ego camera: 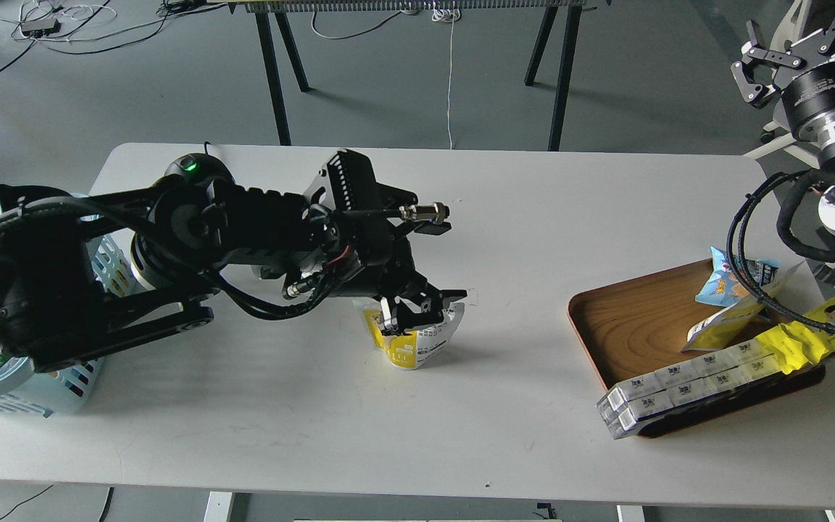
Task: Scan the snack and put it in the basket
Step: 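Grasp the yellow packet with the left gripper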
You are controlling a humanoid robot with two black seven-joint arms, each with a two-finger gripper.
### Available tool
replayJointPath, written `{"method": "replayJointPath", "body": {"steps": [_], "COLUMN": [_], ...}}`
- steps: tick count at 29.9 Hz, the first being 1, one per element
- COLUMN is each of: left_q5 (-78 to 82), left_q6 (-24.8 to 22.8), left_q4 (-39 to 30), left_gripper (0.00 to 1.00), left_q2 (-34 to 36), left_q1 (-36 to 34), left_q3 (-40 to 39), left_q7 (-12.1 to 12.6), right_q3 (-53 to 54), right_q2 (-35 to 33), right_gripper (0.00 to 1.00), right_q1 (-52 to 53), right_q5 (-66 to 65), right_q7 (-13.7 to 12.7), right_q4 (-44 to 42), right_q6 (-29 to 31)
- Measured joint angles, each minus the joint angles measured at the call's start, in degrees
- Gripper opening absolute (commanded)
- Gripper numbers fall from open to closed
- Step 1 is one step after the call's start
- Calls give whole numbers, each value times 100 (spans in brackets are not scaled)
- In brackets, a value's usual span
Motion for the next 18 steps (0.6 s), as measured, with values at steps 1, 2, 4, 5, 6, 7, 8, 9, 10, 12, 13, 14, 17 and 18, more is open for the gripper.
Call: {"method": "replayJointPath", "body": {"steps": [1, 2, 4, 5, 6, 7, 8, 9, 10, 12, 13, 14, 17, 18], "left_q5": [1, 1, 1, 1, 1, 1, 1, 1, 2, 2, 1, 2, 2, 1], "left_q6": [0, 0, 0, 0, 0, 0, 0, 0, 0, 0, 0, 0, 0, 0], "left_q4": [-3, -5, -8, -8, -8, -6, 1, 18, 35, 80, 101, 122, 145, 152], "left_gripper": [77, 76, 74, 74, 73, 72, 70, 69, 65, 50, 44, 37, 25, 22], "left_q2": [-15, -39, -73, -78, -79, -78, -70, -58, -50, -31, -21, -14, 6, 9], "left_q1": [-36, -54, -51, -36, -24, -19, -14, -10, -5, 7, 12, 17, 24, 29], "left_q3": [94, 165, 244, 282, 337, 391, 450, 501, 532, 579, 602, 636, 734, 752], "left_q7": [0, 0, 0, 1, 1, 1, 0, 1, 1, 1, 1, 1, 9, 12], "right_q3": [0, 0, 0, -1, -5, -10, -13, -16, -16, -18, -18, -18, -18, -18], "right_q2": [3, 5, 5, 5, 5, 5, 5, 3, -1, -8, -11, -11, -11, -11], "right_gripper": [99, 99, 99, 99, 99, 99, 99, 99, 99, 99, 99, 99, 99, 99], "right_q1": [1, 6, 19, 20, 21, 25, 36, 50, 64, 99, 116, 136, 194, 208], "right_q5": [0, 0, 0, -3, -8, -12, -15, -16, -19, -24, -26, -26, -28, -34], "right_q7": [0, 0, 0, 0, 0, 0, 0, 0, 0, 0, 0, -1, -3, -3], "right_q4": [6, 9, 13, 13, 13, 15, 18, 21, 22, 22, 22, 22, 29, 35], "right_q6": [0, 0, 0, 0, 0, 0, 0, 0, 0, 0, 0, 0, 0, 0]}}
